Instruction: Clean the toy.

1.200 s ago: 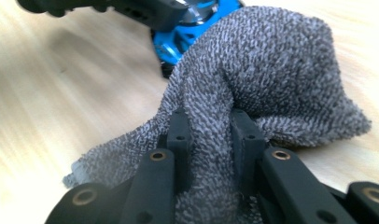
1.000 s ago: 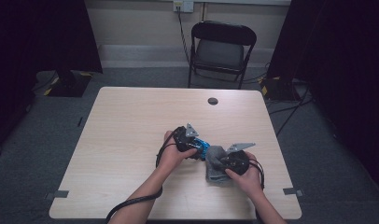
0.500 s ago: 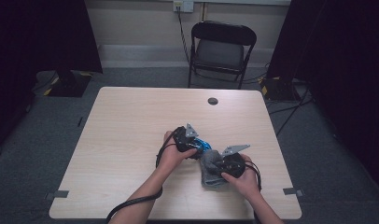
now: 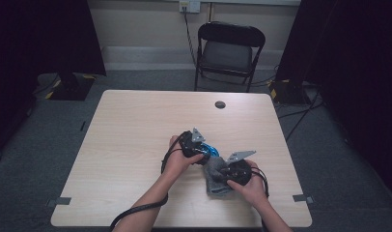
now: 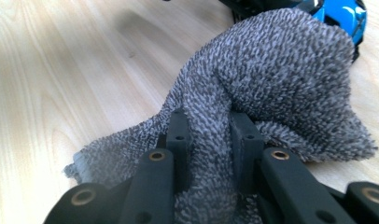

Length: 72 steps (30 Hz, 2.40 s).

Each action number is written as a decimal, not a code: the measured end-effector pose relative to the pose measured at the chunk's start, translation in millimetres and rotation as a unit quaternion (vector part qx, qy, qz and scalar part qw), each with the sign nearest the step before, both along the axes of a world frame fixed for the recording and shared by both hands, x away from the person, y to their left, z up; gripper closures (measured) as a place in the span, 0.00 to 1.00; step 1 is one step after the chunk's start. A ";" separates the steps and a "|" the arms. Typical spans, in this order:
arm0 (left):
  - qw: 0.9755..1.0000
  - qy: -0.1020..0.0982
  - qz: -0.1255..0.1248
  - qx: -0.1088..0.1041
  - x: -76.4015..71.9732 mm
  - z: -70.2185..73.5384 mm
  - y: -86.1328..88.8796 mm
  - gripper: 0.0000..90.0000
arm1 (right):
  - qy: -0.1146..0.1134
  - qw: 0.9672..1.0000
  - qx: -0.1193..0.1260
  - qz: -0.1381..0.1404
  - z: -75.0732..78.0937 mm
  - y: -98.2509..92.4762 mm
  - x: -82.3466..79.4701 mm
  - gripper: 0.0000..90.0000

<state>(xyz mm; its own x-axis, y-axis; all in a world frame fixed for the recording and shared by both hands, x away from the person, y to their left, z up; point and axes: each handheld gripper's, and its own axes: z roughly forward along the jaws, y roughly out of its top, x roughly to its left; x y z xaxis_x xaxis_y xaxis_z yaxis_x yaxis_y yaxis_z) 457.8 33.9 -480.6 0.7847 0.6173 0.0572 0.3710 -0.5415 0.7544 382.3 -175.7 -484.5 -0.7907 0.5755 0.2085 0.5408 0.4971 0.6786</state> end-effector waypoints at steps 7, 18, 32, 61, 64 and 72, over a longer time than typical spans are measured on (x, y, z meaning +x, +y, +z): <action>1.000 -0.002 -0.001 -0.003 -0.4 -0.6 0.7 0.17 | -0.005 1.000 -0.002 0.022 4.1 -2.6 -1.7 0.81; 1.000 0.001 -0.003 -0.003 -0.2 -0.1 0.7 0.17 | -0.007 0.999 0.015 0.032 18.5 -22.2 -4.1 0.81; 1.000 0.001 -0.008 -0.006 -0.3 -0.3 1.0 0.17 | -0.033 0.999 0.010 -0.016 34.9 -57.5 15.1 0.81; 0.999 0.004 -0.025 -0.021 -3.7 -1.3 -3.9 0.17 | -0.035 0.995 -0.034 -0.084 10.8 -13.6 128.0 0.70; 0.999 0.002 -0.025 -0.019 -3.8 -1.3 -3.4 0.17 | -0.031 0.994 -0.030 -0.096 8.9 -5.7 129.6 0.61; 0.999 0.001 -0.026 -0.021 -3.7 -1.6 -3.2 0.17 | -0.029 0.990 -0.035 -0.137 2.3 5.4 130.8 0.57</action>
<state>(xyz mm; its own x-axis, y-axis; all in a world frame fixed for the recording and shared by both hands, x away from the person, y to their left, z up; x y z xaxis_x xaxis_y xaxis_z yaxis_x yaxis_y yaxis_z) 454.2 30.6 -482.2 0.8155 0.5779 0.0305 0.3452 -0.5282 0.7758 513.0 -170.4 -482.2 -0.6131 0.7811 0.1185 0.6222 0.3850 0.6817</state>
